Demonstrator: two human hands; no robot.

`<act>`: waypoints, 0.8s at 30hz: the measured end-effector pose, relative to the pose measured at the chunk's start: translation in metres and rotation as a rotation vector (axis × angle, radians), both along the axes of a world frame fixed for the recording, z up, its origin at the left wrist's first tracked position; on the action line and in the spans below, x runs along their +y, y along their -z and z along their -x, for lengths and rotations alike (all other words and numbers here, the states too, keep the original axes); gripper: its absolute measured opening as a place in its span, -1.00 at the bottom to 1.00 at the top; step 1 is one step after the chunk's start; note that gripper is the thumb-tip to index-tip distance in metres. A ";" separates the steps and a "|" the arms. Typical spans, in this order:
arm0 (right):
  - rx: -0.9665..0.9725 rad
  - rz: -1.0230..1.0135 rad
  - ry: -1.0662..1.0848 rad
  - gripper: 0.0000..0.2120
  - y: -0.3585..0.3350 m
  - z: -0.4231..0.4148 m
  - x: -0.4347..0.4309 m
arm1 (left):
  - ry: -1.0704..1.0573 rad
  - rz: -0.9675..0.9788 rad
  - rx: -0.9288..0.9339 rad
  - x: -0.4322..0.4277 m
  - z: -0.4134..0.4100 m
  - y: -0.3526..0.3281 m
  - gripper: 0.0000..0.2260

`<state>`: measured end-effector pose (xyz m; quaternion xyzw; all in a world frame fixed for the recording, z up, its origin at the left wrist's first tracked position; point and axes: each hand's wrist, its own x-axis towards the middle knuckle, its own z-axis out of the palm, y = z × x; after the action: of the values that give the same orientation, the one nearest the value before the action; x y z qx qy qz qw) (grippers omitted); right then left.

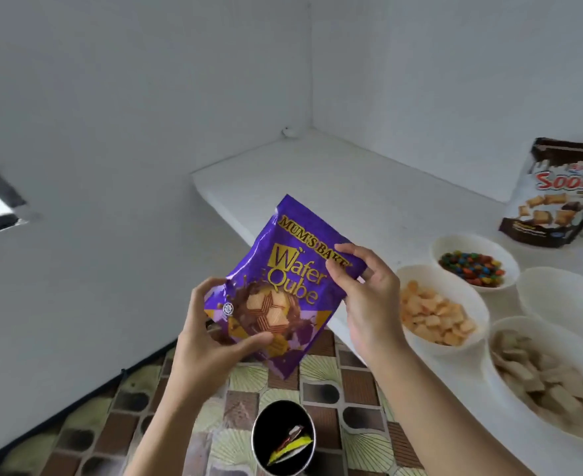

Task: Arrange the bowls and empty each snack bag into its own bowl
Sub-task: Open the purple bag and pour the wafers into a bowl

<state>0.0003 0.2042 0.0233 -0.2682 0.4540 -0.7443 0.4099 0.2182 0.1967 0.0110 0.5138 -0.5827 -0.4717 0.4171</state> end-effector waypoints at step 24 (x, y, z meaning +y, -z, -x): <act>0.724 -0.256 -0.263 -0.70 0.339 -0.097 -0.118 | -0.245 -0.145 0.091 -0.090 -0.068 0.323 -0.77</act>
<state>0.0970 0.0857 -0.3160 -0.5157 0.6197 -0.4804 0.3453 0.2863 0.1068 -0.3117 0.5880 -0.4604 -0.4808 0.4595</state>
